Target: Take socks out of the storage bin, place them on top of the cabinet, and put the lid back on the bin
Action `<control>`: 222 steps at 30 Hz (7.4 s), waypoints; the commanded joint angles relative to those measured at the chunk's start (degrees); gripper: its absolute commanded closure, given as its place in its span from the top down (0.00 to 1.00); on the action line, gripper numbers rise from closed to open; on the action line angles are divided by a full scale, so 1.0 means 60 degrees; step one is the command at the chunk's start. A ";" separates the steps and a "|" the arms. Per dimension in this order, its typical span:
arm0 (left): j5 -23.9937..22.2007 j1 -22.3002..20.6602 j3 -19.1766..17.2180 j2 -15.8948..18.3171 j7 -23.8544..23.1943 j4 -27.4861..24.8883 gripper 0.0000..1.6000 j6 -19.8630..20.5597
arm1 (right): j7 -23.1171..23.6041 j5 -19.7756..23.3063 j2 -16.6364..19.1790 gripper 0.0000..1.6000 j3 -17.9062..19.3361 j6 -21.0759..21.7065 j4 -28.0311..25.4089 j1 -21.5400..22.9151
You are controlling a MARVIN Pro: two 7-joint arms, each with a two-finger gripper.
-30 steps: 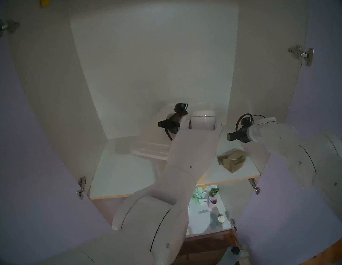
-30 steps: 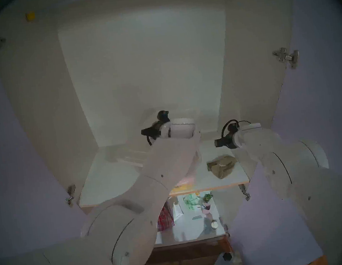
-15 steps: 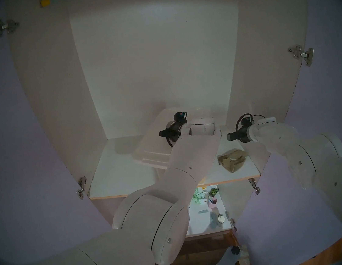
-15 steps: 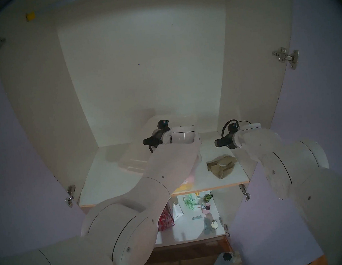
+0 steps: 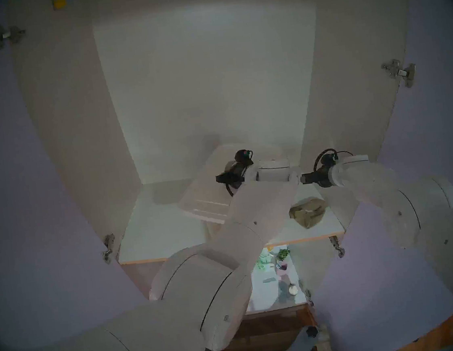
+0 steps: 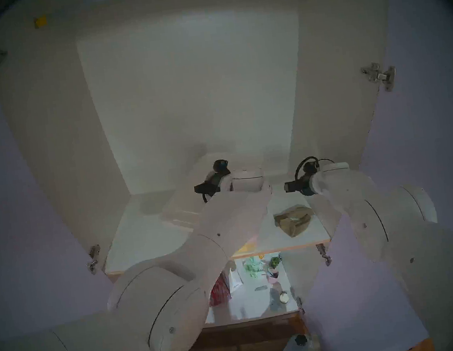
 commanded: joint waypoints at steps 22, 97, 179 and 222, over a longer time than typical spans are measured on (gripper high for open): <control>-0.0927 -0.0932 -0.0293 -0.0176 0.0204 0.0695 0.00 -0.1505 | 0.1329 0.0601 -0.0301 1.00 0.2225 0.0202 -0.0130 0.0453; -0.2608 -0.2654 0.1337 0.0110 -0.2204 0.3186 1.00 -0.2004 | 0.1972 0.0509 -0.0225 1.00 0.2293 0.0414 -0.0095 0.0475; -0.3624 -0.2613 0.2480 -0.0176 -0.2861 0.3700 0.00 -0.1982 | 0.1944 0.0475 -0.0230 1.00 0.2301 0.0408 -0.0077 0.0455; -0.3826 -0.3280 0.2297 -0.0176 -0.2280 0.4044 1.00 -0.2623 | 0.1958 0.0470 -0.0228 1.00 0.2307 0.0412 -0.0080 0.0468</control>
